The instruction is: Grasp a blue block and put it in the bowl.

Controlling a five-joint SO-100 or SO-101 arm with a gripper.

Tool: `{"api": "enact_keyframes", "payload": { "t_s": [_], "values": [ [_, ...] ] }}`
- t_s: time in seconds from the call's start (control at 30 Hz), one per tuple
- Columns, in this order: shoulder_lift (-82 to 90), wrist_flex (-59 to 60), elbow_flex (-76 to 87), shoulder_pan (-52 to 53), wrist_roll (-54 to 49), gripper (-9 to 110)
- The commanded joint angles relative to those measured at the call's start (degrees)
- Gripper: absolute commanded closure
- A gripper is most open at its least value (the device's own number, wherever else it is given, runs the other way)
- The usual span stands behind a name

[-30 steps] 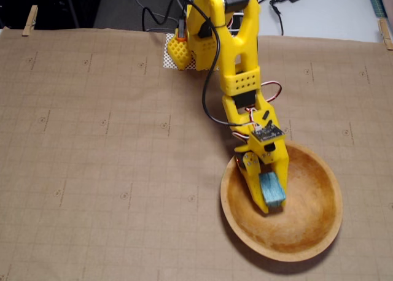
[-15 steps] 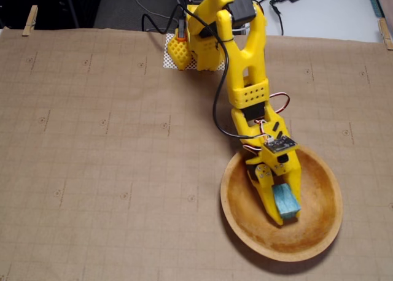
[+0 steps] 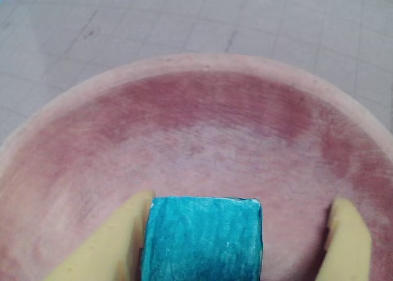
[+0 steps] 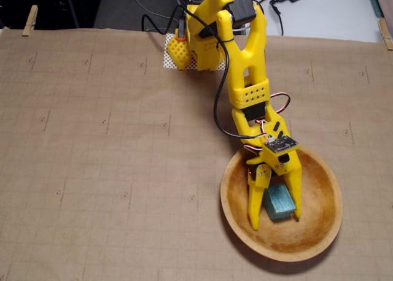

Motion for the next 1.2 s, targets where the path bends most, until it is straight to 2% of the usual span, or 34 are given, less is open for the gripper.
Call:
{"api": "enact_keyframes", "payload": {
  "t_s": [0.0,0.37,1.03,1.17],
  "values": [
    [1.8,-0.9,-2.9,0.3,-0.2,55],
    [7.2,-0.9,0.2,-0.5,-0.2,54],
    [50.3,-0.7,32.6,-0.6,0.2,54],
    [60.7,3.3,39.7,-0.6,0.4,54]
  ]
}}
